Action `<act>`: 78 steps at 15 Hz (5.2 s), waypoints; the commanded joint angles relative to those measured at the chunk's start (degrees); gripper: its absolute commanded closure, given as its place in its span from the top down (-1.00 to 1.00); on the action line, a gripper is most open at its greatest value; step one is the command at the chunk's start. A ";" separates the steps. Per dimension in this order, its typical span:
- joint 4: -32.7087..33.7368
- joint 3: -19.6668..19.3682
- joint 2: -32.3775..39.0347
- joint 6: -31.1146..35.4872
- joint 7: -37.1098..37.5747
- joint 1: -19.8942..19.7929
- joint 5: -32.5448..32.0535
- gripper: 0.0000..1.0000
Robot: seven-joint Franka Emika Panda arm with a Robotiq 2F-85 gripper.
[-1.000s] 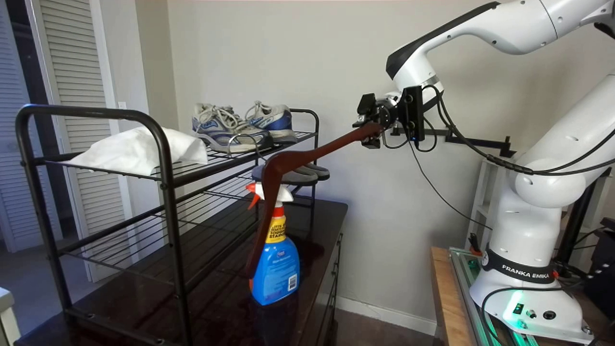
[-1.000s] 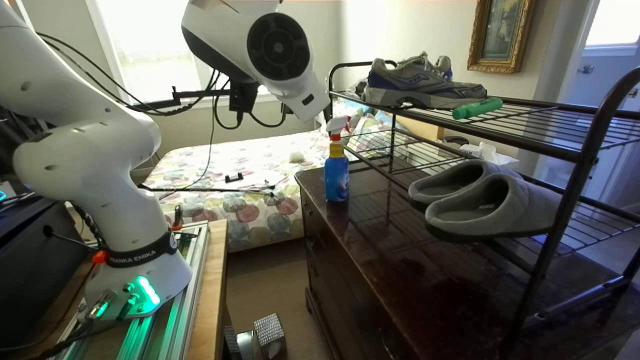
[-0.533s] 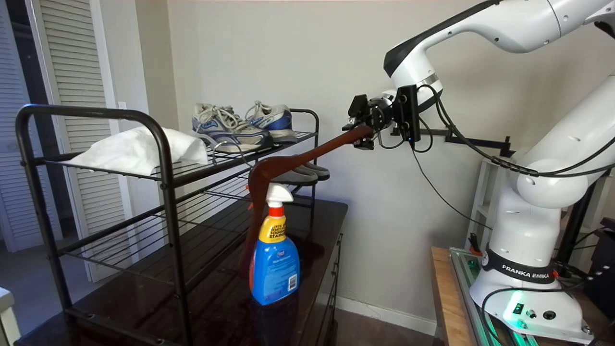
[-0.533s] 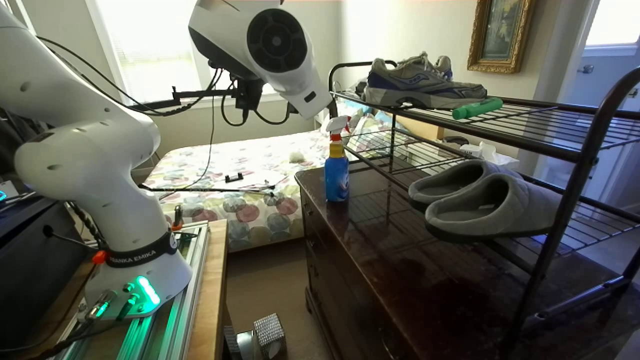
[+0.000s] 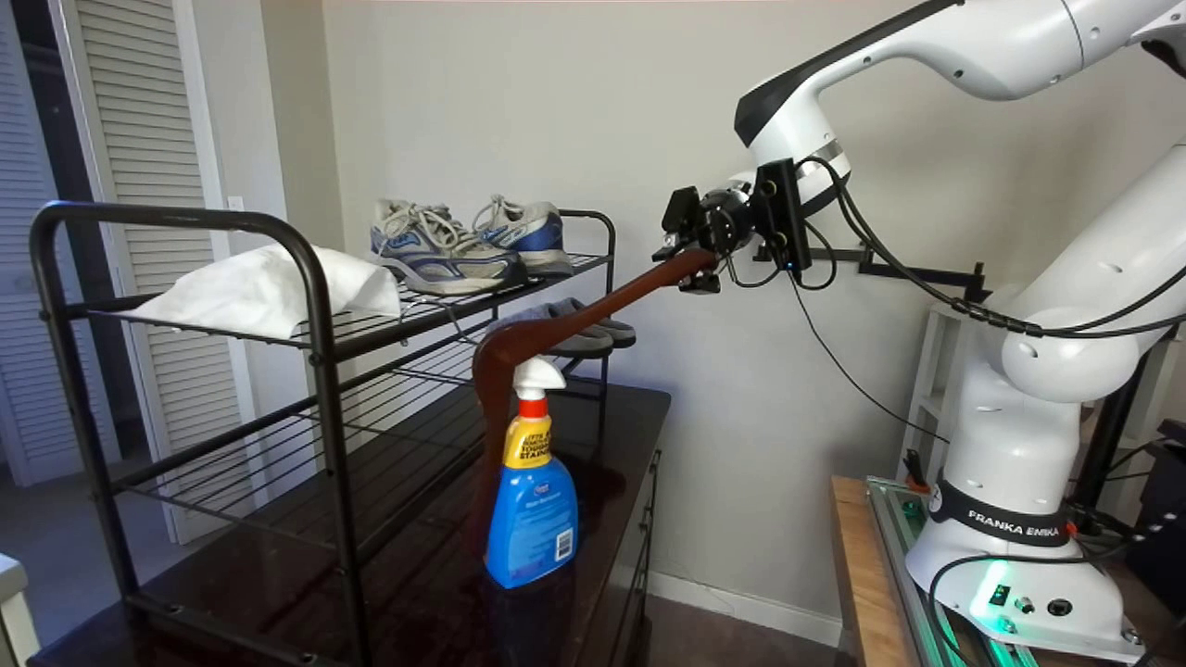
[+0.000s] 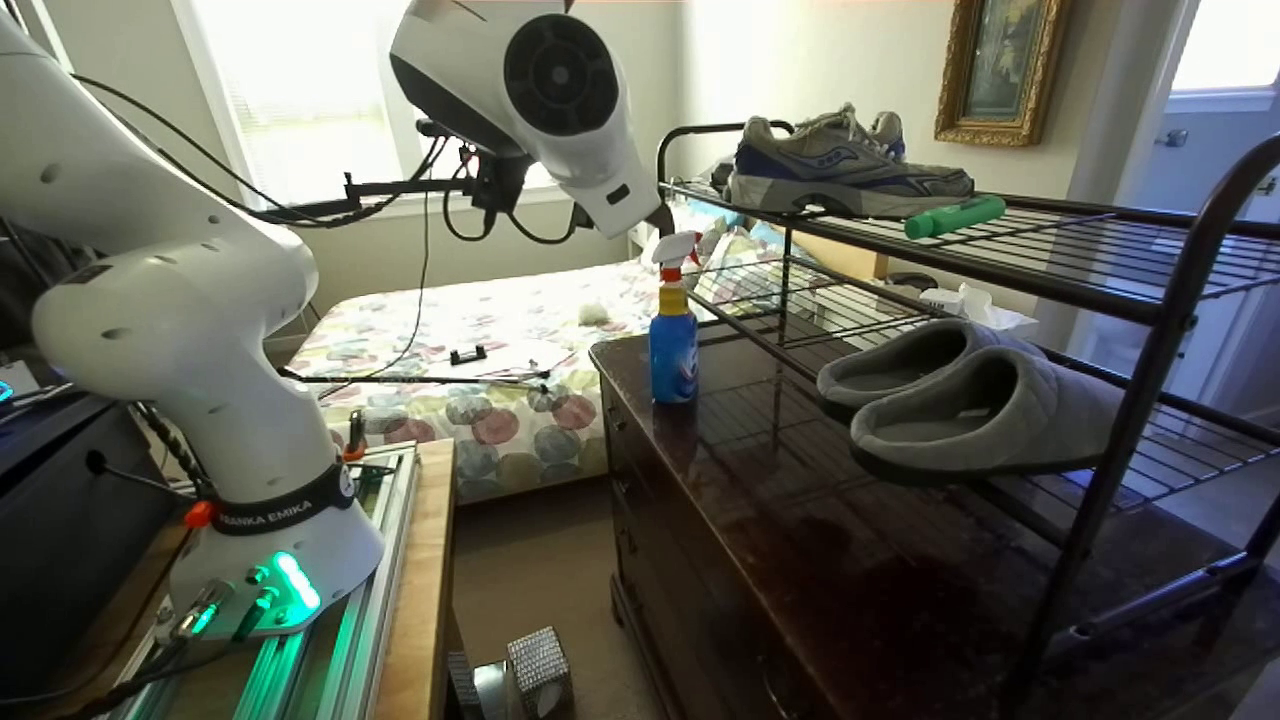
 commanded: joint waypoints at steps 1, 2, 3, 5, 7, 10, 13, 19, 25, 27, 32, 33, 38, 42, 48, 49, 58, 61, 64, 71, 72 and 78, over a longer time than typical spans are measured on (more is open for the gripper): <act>-0.59 -0.18 -1.02 -0.34 3.40 0.99 0.61 0.07; -0.47 -0.46 -0.92 -0.94 3.86 1.13 0.58 0.19; -0.26 -0.77 -0.81 -1.43 4.51 1.05 0.51 0.35; 0.15 -1.07 -0.52 -1.59 6.59 0.32 -0.97 0.63; 0.61 -1.30 -0.20 -0.86 9.53 -1.03 -4.92 0.88; 0.35 -0.84 -0.78 3.65 10.37 -3.48 -12.80 1.00; 0.08 -1.52 -1.51 8.14 6.87 -4.30 -21.22 1.00; 1.19 -4.32 -3.93 7.06 2.80 -3.41 -40.28 1.00; 1.62 -6.93 -6.01 8.46 -2.05 -0.43 -52.98 1.00; 1.73 -7.77 -5.03 8.21 -0.29 0.43 -51.91 1.00; 1.58 -8.50 -5.62 7.62 -2.93 1.25 -53.14 1.00; 1.58 -9.46 -5.94 5.96 -7.60 3.16 -53.43 1.00; 0.91 -10.25 -6.84 4.54 -17.53 8.62 -53.36 1.00; 2.40 -9.60 -5.69 2.69 -25.21 12.51 -53.69 1.00; 1.84 -9.23 -5.10 4.05 -26.78 13.03 -52.24 1.00; 1.99 -8.72 -4.91 5.15 -27.82 13.62 -52.41 1.00; 1.84 -3.65 -4.61 23.47 -41.69 23.62 -52.32 1.00; 1.71 -3.07 -3.90 28.93 -39.32 24.87 -49.90 1.00; 1.64 -1.63 -3.11 32.95 -33.76 26.06 -47.49 1.00; 1.76 -0.80 -2.78 32.08 -30.66 29.14 -46.34 1.00; 1.76 -0.82 -2.75 32.09 -30.64 29.13 -46.29 1.00; 1.38 6.25 2.74 49.83 -12.05 29.49 -46.14 1.00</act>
